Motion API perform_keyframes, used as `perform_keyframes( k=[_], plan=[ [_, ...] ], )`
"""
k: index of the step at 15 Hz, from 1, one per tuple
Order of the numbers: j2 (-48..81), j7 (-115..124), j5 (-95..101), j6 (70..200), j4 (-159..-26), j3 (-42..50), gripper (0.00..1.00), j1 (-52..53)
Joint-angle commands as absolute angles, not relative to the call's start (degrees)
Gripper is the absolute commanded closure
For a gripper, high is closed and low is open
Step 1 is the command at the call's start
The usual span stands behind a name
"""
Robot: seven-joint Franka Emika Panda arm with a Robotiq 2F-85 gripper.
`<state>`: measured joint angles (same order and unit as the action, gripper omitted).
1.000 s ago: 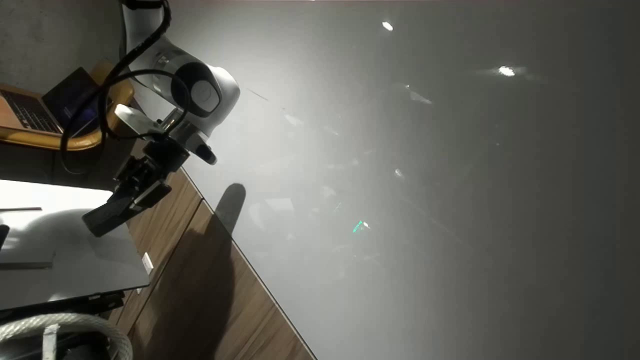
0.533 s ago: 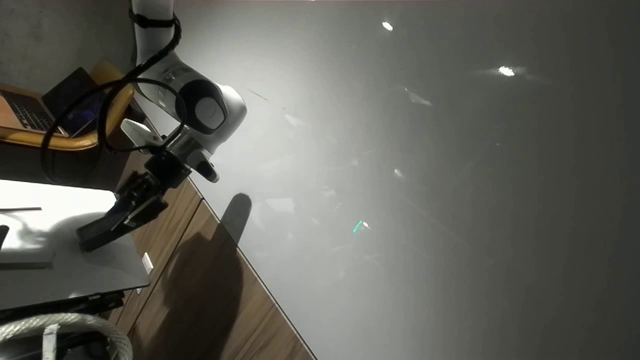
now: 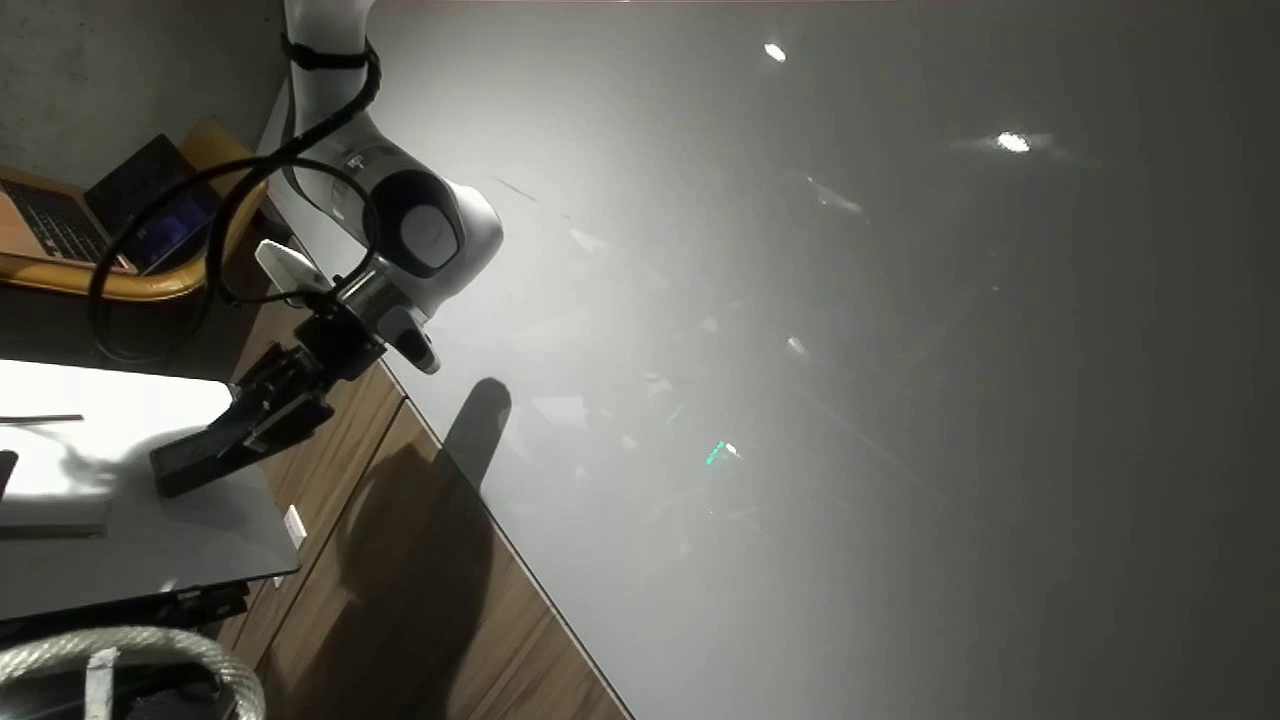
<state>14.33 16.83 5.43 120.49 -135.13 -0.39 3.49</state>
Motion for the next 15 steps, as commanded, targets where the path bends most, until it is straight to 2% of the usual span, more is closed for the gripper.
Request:
perform_keyframes(
  k=[1,10,11,12,13,15],
  plan=[
    [16.6,17.1,3.3,118.6,-133.2,-1.1,0.71,4.2],
    [19.4,17.2,3.0,115.3,-130.4,-1.3,0.71,5.4],
    [19.7,17.2,3.0,115.1,-130.2,-1.2,0.56,5.4],
    [20.0,17.2,3.0,114.8,-129.9,-1.2,0.21,5.4],
    [20.2,17.2,3.0,114.6,-129.7,-1.2,0.19,5.4],
    [21.1,17.3,3.0,114.7,-129.6,-1.1,0.05,5.4]
  ],
)
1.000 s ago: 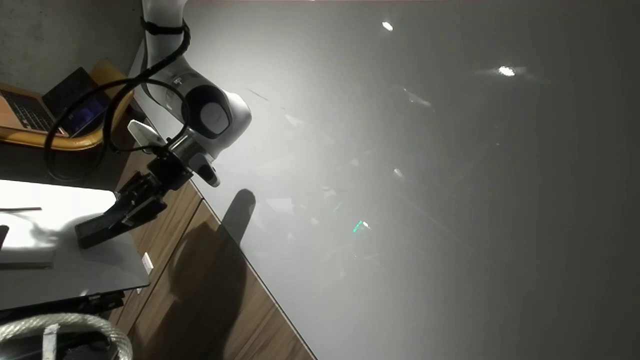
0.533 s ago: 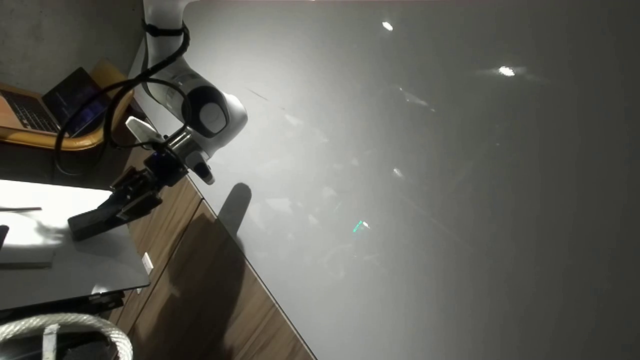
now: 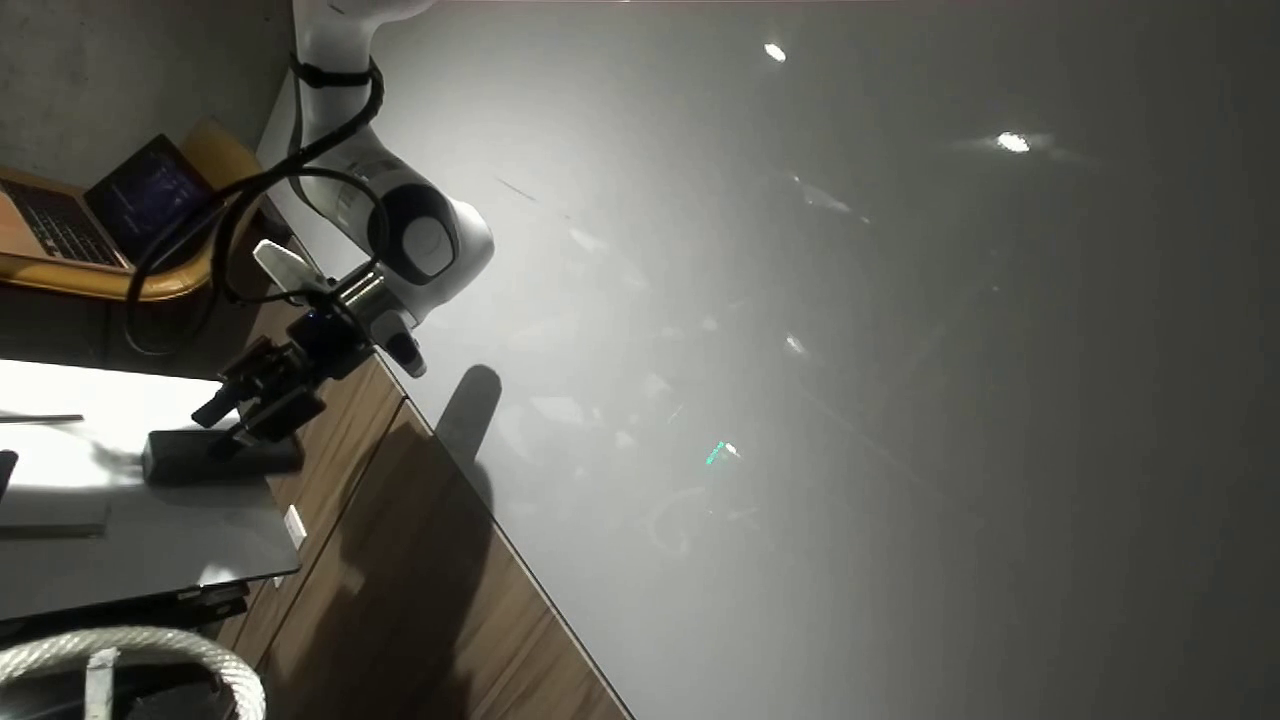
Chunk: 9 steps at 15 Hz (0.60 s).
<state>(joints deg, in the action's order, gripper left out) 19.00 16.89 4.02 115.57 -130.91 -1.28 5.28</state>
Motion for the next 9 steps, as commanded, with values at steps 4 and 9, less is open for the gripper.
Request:
perform_keyframes(
  k=[4,9],
  plan=[
    [22.7,17.2,3.0,114.5,-129.3,-0.9,0.0,5.4],
    [23.6,16.9,2.9,114.5,-128.9,-0.8,0.0,5.3]
  ],
)
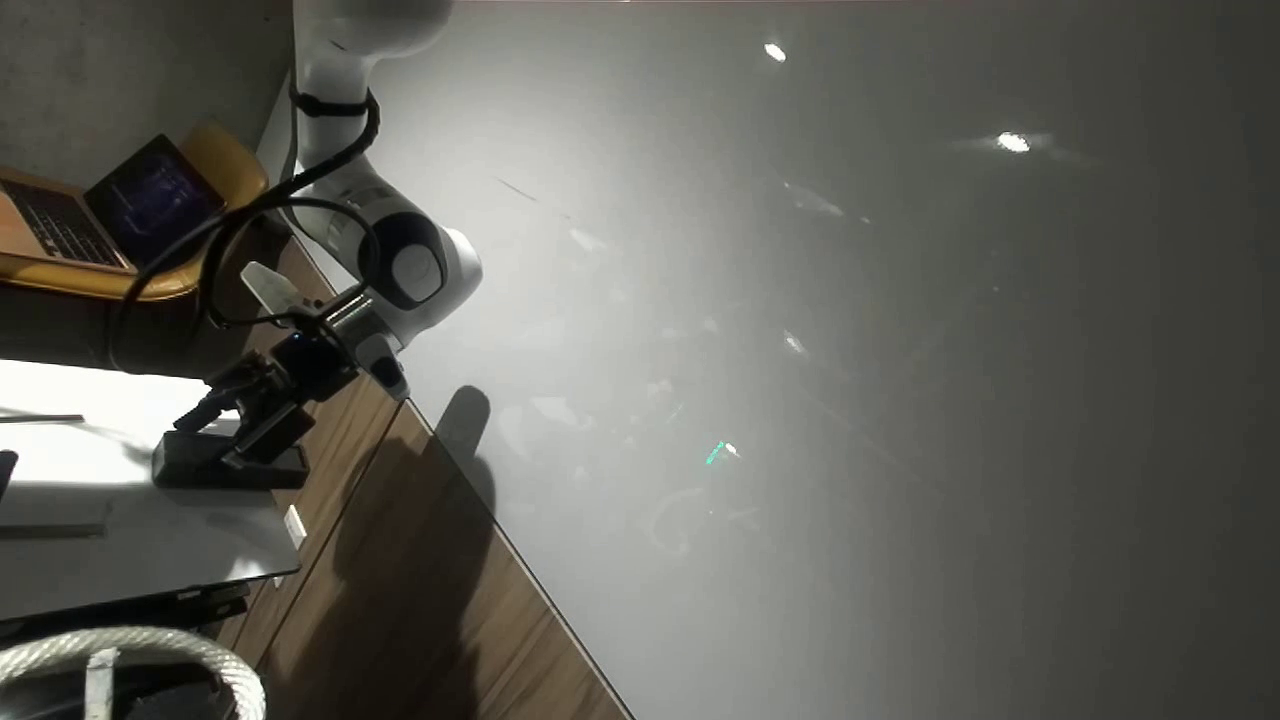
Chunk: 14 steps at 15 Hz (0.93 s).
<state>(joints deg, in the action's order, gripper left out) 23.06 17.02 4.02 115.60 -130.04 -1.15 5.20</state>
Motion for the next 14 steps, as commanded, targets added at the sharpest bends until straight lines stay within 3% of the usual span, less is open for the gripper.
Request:
perform_keyframes(
  k=[1,14],
  plan=[
    [23.5,17.2,3.3,114.7,-129.0,-0.8,0.0,5.6],
    [20.9,17.4,7.2,114.6,-132.8,-0.2,0.0,6.4]
  ],
)
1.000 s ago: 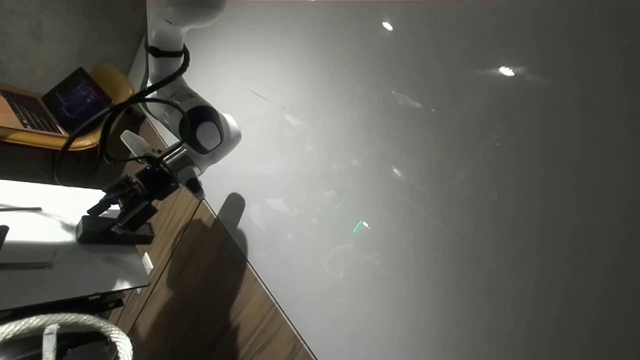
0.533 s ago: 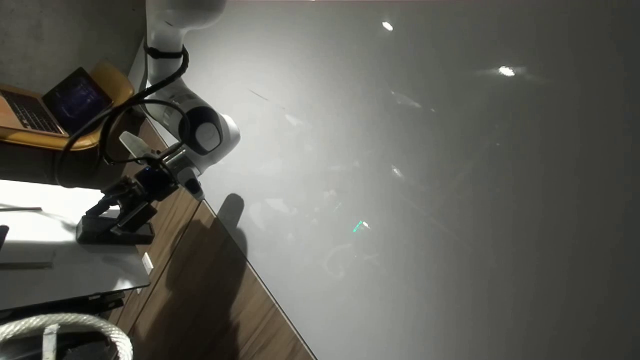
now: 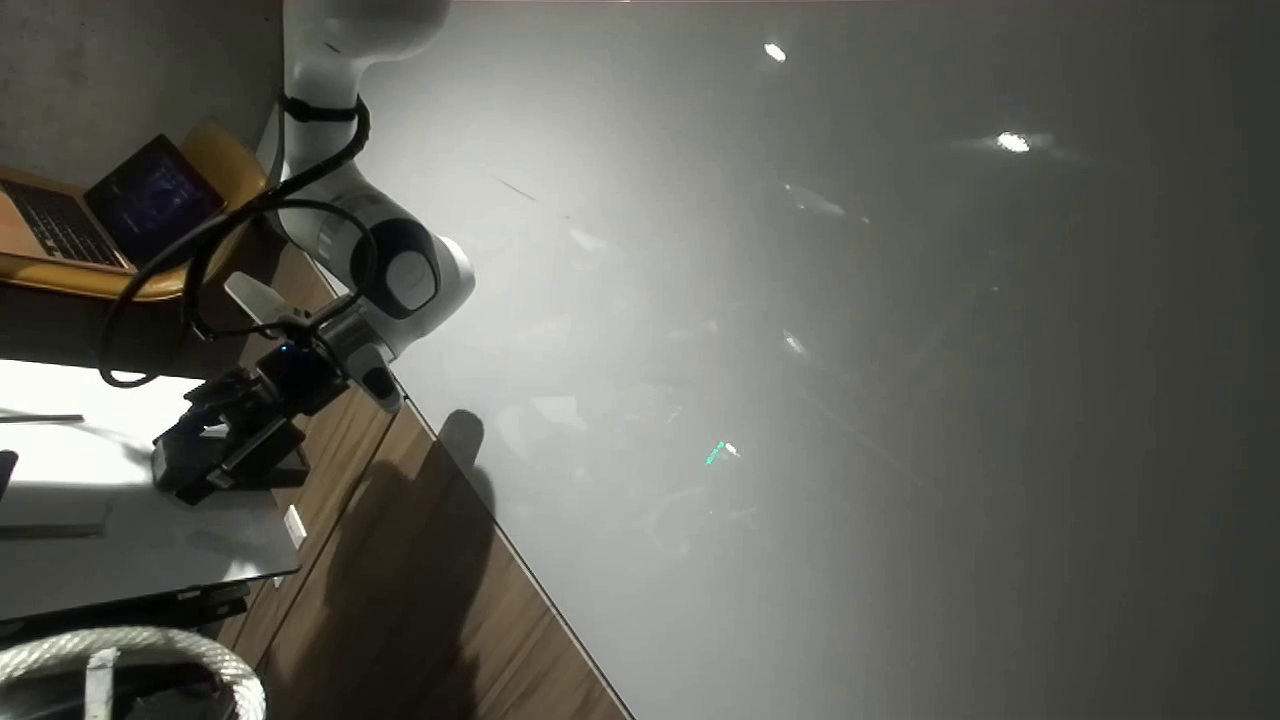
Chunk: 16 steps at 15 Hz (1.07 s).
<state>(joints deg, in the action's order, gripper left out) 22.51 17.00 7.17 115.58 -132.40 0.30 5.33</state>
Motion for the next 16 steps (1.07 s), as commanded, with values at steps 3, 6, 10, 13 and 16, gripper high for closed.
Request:
perform_keyframes(
  k=[3,6,10,13,16],
  plan=[
    [19.2,18.3,7.3,114.0,-132.6,-1.6,0.0,8.2],
    [13.3,20.0,8.3,111.1,-134.5,-3.5,0.0,11.2],
    [3.6,21.3,8.1,106.3,-136.3,-7.2,0.0,13.8],
    [-4.0,21.3,7.9,103.3,-136.5,-9.6,0.0,14.2],
    [-10.4,20.0,6.1,102.0,-136.3,-10.8,0.0,13.5]
  ],
)
